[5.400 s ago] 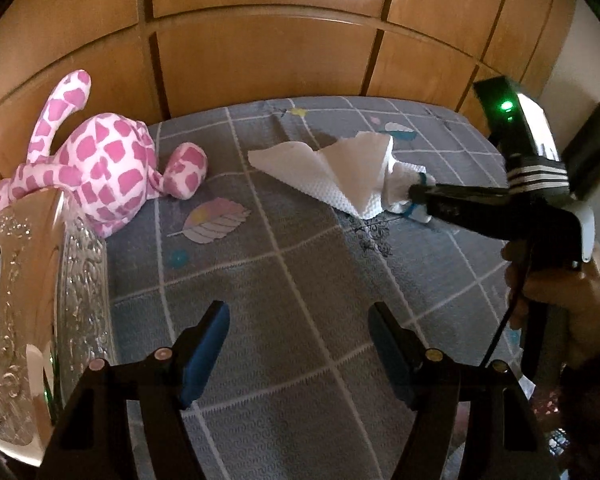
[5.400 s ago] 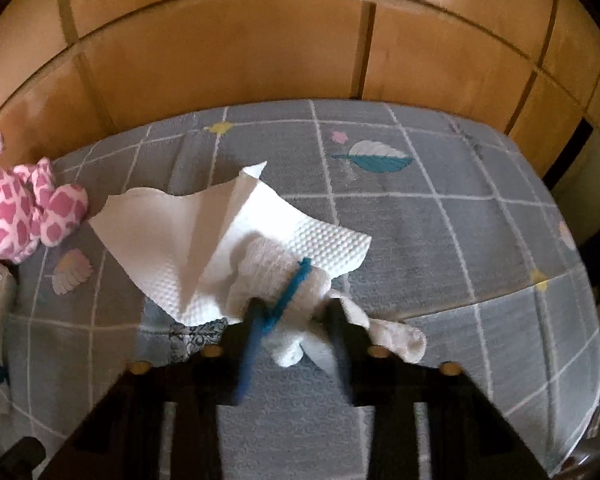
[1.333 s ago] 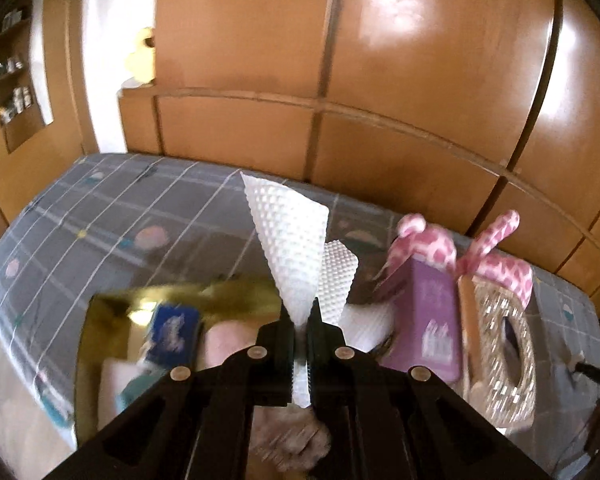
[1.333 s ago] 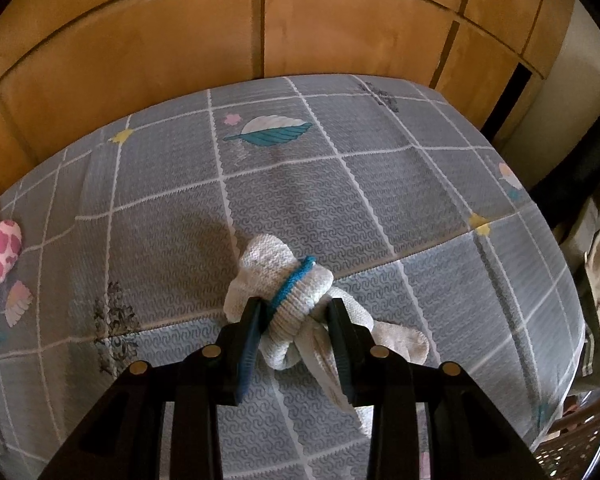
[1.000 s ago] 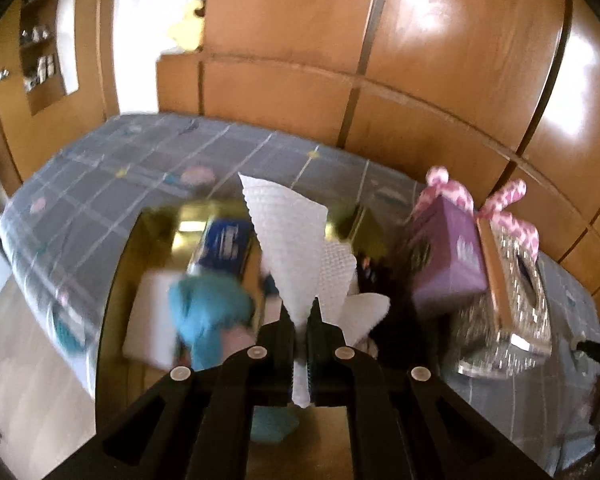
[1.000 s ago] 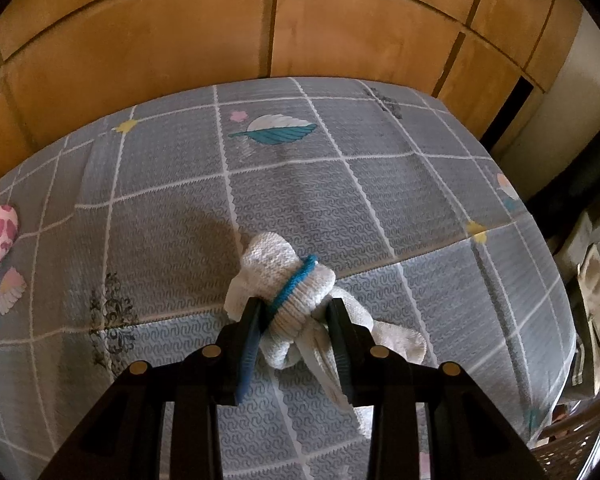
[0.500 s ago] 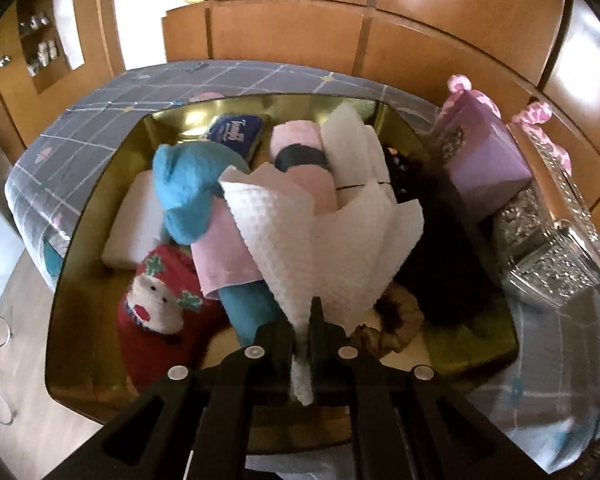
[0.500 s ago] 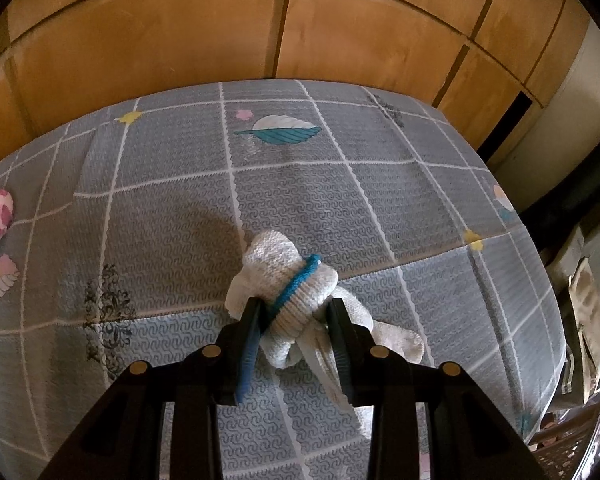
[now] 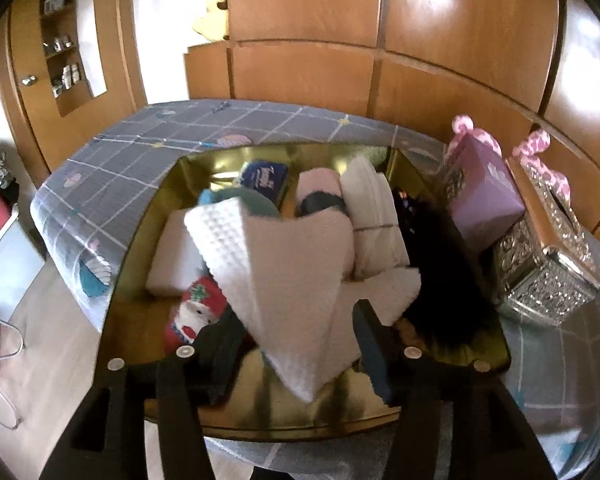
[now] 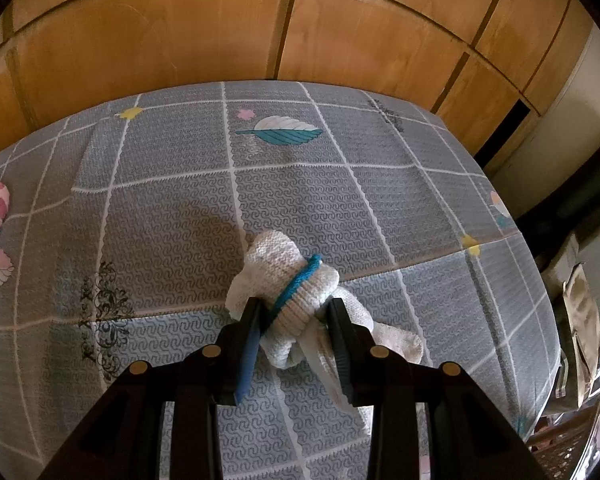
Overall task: Organize soft objects
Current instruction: 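Carry the paper towel into the gold tray with the left tool and release it, then carry the white glove over the gold tray with the right tool and lower it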
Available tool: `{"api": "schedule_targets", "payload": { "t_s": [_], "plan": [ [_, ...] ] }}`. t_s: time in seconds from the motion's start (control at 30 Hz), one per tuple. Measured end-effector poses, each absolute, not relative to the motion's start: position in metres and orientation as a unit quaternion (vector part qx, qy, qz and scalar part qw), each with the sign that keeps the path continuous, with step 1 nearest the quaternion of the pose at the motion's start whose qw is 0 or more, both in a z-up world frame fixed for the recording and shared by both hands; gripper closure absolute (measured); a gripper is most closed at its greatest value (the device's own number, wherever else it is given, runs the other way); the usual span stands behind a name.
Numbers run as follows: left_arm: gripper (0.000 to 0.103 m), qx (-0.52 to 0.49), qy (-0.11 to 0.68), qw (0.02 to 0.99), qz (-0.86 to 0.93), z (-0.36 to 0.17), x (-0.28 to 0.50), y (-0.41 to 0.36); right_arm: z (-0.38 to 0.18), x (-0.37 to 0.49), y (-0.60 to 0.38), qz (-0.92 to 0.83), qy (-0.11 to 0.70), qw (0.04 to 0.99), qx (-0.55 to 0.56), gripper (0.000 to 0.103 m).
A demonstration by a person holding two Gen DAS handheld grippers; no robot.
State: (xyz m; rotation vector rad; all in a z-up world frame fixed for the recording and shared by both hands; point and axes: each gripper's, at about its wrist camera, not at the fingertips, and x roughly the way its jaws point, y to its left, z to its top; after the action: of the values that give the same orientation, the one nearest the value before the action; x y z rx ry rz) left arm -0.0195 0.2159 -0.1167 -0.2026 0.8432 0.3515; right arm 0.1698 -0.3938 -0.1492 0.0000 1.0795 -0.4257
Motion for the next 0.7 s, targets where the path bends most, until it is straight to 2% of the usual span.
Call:
{"api": "schedule_targets", "payload": {
  "t_s": [0.17,0.47,0.57,0.7],
  "plan": [
    [0.041,-0.098,0.395,0.896,0.179,-0.107,-0.024,0.22,-0.149,0.17,-0.395,-0.199,0.509,0.837,0.005,0.07],
    [0.032,-0.096,0.381,0.9,0.187,-0.097,-0.032,0.221,-0.146,0.171,-0.394,-0.179,0.509,0.842,0.023,0.076],
    [0.026,-0.098,0.375,0.902,0.189,-0.093,-0.034,0.221,-0.144,0.171,-0.394,-0.17,0.511,0.842,0.034,0.078],
    [0.025,-0.104,0.367,0.904,0.193,-0.088,-0.037,0.225,-0.142,0.171,-0.395,-0.149,0.513,0.842,0.071,0.08]
  ]
}}
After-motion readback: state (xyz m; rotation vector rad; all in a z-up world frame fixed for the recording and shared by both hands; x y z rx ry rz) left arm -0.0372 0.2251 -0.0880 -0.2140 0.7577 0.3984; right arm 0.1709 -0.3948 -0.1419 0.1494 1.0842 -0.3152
